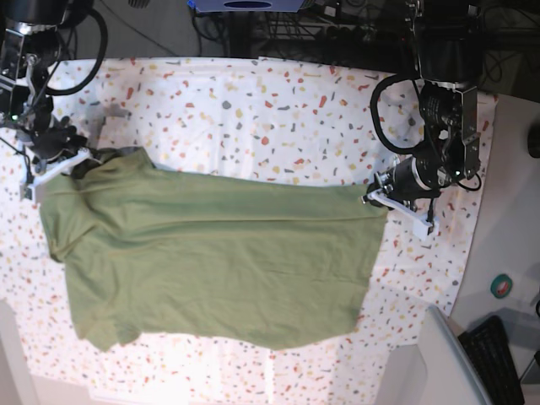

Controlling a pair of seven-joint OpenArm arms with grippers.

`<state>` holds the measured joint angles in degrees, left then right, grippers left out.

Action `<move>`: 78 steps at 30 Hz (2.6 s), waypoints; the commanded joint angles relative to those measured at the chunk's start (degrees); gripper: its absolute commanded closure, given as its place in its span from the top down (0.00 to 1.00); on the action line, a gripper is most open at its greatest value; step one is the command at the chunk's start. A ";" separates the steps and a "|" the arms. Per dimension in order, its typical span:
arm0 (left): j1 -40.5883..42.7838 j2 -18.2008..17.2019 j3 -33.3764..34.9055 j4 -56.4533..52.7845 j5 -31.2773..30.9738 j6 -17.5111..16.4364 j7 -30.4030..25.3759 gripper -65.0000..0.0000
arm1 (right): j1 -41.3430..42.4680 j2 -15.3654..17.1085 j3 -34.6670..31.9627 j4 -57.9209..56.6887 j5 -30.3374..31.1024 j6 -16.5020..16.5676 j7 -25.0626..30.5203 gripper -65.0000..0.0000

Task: Layout the t-shirt on the table in an organized manner, then fold the t-shirt properly
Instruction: 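Hold the collar-side edge with both grippers, lowering it flat, then drag the held shirt corner outward with the right gripper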

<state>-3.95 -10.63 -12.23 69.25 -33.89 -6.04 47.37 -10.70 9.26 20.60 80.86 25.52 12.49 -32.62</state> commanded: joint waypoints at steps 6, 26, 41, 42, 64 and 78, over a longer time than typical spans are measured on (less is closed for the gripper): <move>-0.93 -0.40 -0.12 0.77 -0.62 -0.42 -0.65 0.00 | -0.33 0.72 0.19 1.29 0.72 0.39 0.75 0.00; -0.85 -0.40 -0.12 0.94 -0.62 -0.42 -0.47 0.00 | -12.20 0.55 0.81 10.96 0.99 4.26 -1.53 0.00; -0.85 -0.40 -0.12 0.77 -0.62 -0.42 -0.56 0.00 | 1.16 -0.42 0.72 0.15 -11.67 4.17 -1.53 0.39; -0.85 -0.40 -0.12 0.77 -0.62 -0.42 -0.56 0.00 | 1.42 -0.42 0.72 -0.11 -11.85 4.26 -1.53 0.36; -0.85 -0.40 -0.21 0.68 -0.62 -0.42 -0.56 0.00 | -7.02 -0.51 0.19 8.33 -11.58 4.61 -1.88 0.00; -0.85 -0.40 -0.12 0.77 -0.62 -0.42 -0.56 0.00 | -3.76 -5.96 15.05 12.90 -4.11 8.92 -11.29 0.19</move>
<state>-3.81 -10.63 -12.23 69.17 -33.87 -6.02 47.40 -14.81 3.16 35.68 92.47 20.64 21.23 -45.50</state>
